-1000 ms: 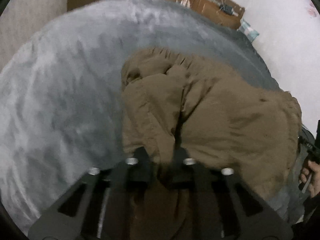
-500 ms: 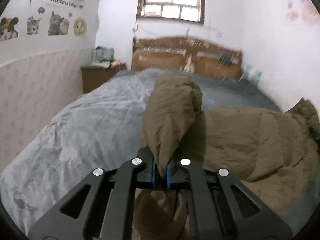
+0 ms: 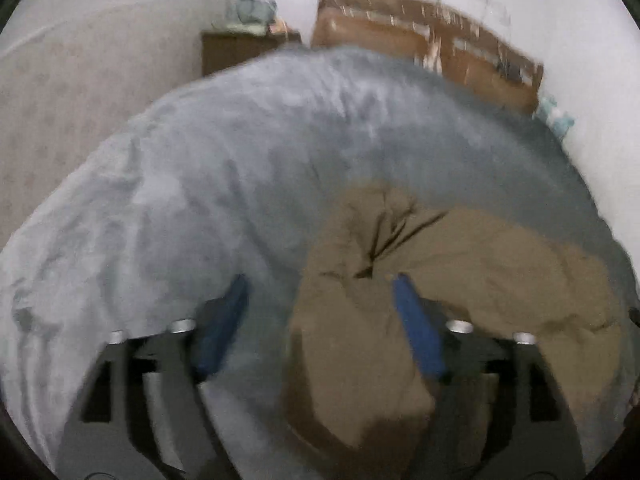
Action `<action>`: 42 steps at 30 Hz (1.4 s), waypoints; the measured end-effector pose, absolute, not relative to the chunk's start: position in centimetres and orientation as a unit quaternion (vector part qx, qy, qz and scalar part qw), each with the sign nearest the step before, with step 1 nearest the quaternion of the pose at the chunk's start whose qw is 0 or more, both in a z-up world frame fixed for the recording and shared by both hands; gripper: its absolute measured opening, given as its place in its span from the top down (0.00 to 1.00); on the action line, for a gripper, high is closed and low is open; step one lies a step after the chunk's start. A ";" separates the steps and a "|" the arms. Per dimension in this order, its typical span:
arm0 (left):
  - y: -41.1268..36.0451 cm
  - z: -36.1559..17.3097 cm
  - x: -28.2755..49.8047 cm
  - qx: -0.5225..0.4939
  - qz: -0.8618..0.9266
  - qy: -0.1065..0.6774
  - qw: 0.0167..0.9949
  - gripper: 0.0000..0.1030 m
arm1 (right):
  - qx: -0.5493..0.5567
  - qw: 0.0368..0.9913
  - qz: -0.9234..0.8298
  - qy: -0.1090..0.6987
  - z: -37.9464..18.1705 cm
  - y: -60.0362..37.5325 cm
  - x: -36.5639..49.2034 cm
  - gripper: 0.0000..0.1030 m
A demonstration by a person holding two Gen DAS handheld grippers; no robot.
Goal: Fold large clothes
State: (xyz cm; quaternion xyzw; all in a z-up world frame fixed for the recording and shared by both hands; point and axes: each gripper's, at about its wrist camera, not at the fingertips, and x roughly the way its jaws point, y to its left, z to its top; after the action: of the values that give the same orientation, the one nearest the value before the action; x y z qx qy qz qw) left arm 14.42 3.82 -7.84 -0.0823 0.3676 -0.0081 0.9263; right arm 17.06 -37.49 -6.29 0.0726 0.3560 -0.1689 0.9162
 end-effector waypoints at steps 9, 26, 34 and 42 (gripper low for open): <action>-0.7 -12.3 13.2 -0.052 -0.004 0.471 0.881 0.06 | 0.122 0.887 -0.120 0.429 -11.0 -37.1 10.9 0.11; -2.8 -13.5 12.1 -0.057 -0.076 0.436 0.895 0.86 | 0.169 0.874 -0.068 0.451 -16.5 -36.0 13.7 0.84; -2.0 -10.4 9.9 -0.051 -0.093 0.423 0.900 0.96 | 0.169 0.889 -0.061 0.421 -11.7 -35.6 10.1 0.89; -1.8 -7.8 6.2 -0.023 -0.096 0.407 0.908 0.96 | 0.137 0.901 -0.066 0.407 -9.1 -34.3 6.8 0.88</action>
State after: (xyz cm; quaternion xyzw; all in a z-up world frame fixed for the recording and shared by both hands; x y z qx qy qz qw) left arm 6.16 -1.76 -7.79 -0.0229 0.4072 -0.0959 0.9080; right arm 6.85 -34.27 -9.10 0.1375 0.4067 -0.0656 0.9008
